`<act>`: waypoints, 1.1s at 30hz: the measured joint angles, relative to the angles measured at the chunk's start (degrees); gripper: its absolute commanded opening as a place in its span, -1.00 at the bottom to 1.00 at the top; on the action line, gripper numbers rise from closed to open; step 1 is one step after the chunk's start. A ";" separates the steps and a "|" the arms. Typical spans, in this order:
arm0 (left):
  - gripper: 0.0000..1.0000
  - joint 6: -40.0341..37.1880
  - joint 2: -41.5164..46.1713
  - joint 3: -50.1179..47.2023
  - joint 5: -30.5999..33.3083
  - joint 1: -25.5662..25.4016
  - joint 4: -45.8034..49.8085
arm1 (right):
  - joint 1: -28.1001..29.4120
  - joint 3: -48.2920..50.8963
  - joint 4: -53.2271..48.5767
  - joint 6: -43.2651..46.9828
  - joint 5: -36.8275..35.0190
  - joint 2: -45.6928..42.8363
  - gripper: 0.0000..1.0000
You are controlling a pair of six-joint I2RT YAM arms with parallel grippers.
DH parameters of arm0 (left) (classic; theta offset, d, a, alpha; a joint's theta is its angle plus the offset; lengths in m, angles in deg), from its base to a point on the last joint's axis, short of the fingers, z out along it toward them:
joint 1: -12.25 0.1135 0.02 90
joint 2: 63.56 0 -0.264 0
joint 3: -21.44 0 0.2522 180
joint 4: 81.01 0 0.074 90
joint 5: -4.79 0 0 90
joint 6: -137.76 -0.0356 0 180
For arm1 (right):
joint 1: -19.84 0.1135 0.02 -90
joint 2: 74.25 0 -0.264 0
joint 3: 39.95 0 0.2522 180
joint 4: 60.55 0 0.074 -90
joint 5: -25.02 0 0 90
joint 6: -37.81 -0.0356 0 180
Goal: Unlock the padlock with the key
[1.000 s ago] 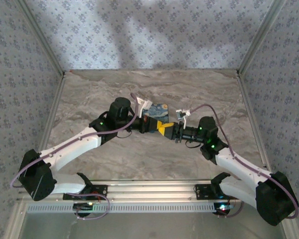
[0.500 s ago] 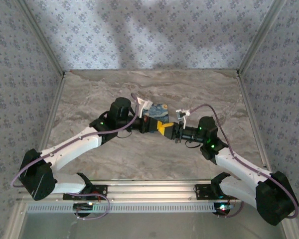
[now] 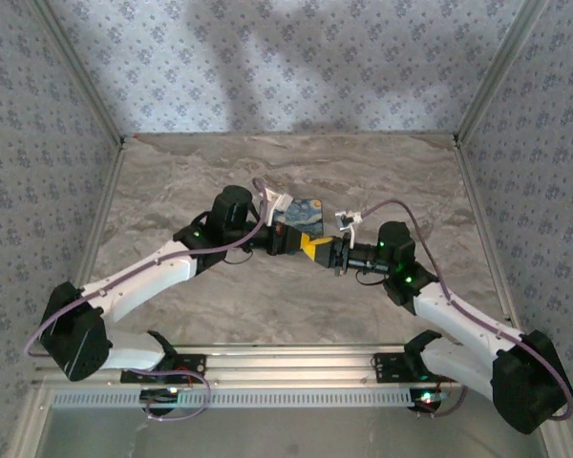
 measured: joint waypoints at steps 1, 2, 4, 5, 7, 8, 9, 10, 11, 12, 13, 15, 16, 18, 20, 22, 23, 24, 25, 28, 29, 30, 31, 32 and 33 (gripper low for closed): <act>-0.42 0.04 0.00 0.28 -0.04 0.61 0.04 | -0.26 -0.17 -1.38 0.70 -0.22 -0.07 -1.00; -0.32 -0.17 0.02 0.66 0.04 1.31 0.04 | -0.61 -0.22 -2.49 1.25 -0.44 -0.04 -1.00; -0.17 -0.35 0.11 1.38 0.22 3.06 -0.04 | -1.84 -0.22 -4.98 2.34 -0.81 0.33 -1.00; -0.17 -0.17 0.33 1.44 0.39 3.82 -0.04 | -2.43 -0.24 -5.51 2.71 -0.87 0.76 -1.00; -0.11 -0.20 1.25 1.42 0.76 5.31 0.24 | -4.04 -0.50 -6.10 3.37 -0.85 2.69 -1.00; -0.06 -0.28 1.90 1.29 1.20 5.79 0.33 | -4.68 -0.68 -6.10 3.58 -0.87 3.72 -1.00; -0.03 -0.52 2.84 0.92 1.90 6.19 0.50 | -5.38 -0.96 -6.05 3.78 -0.85 5.22 -1.00; -0.01 -0.72 3.93 0.22 2.67 6.43 0.59 | -5.99 -1.44 -5.99 3.96 -0.85 6.93 -1.00; 0.02 -0.83 4.85 -0.61 3.34 6.47 0.70 | -6.43 -1.97 -5.79 4.02 -0.92 8.50 -1.00; 0.04 -1.03 5.77 -1.84 4.20 6.45 0.59 | -6.93 -2.80 -5.55 4.20 -0.90 10.64 -1.00; 0.05 -1.09 6.45 -3.19 4.96 6.45 0.63 | -7.28 -3.74 -5.20 4.22 -0.90 12.72 -1.00; 0.06 -1.07 6.78 -6.71 6.60 6.40 -0.22 | -7.85 -5.99 -4.04 4.20 -0.90 17.09 -1.00; 0.07 -1.05 6.49 -8.72 7.56 6.40 -0.48 | -8.13 -7.23 -3.34 4.20 -0.94 19.32 -1.00; 0.10 -0.98 5.51 -12.66 9.22 6.43 -0.94 | -8.61 -9.88 -2.80 4.20 -1.25 23.28 -1.00; 0.12 -0.83 4.09 -15.56 10.58 6.43 -1.57 | -9.14 -12.81 -2.69 4.20 -1.64 27.15 -1.00; 0.14 -0.79 2.23 -17.27 11.50 6.43 -2.60 | -9.77 -15.89 -2.64 4.20 -2.16 31.32 -1.00; 0.17 -0.79 1.40 -17.64 11.87 6.43 -3.19 | -10.03 -16.94 -2.64 4.20 -2.38 32.76 -1.00; 0.19 -0.76 0.61 -17.77 12.17 6.43 -3.93 | -10.29 -17.97 -2.69 4.24 -2.82 34.40 -1.00; 0.21 -0.61 -0.33 -17.79 12.39 6.43 -4.94 | -10.51 -18.71 -2.95 4.35 -3.26 35.67 -1.00; 0.26 -0.35 -3.39 -17.79 12.90 6.43 -8.17 | -10.80 -20.33 -4.98 5.31 -4.42 38.73 -1.00; 0.28 -0.33 -4.31 -17.79 13.07 6.43 -8.98 | -10.80 -20.52 -5.35 5.51 -4.59 39.52 -1.00; 0.28 -0.17 -5.40 -17.79 13.35 6.45 -9.70 | -10.80 -20.52 -5.81 5.68 -4.90 40.04 -1.00; 0.29 -0.15 -6.60 -17.77 13.60 6.67 -10.49 | -10.80 -20.50 -6.36 5.86 -5.16 40.48 -1.00; 0.29 0.07 -7.58 -17.79 13.73 6.86 -11.02 | -10.80 -20.52 -6.32 5.95 -5.16 40.57 -1.00; 0.29 0.13 -8.59 -17.77 13.70 7.37 -11.78 | -10.80 -20.52 -6.34 6.14 -5.38 40.52 -1.00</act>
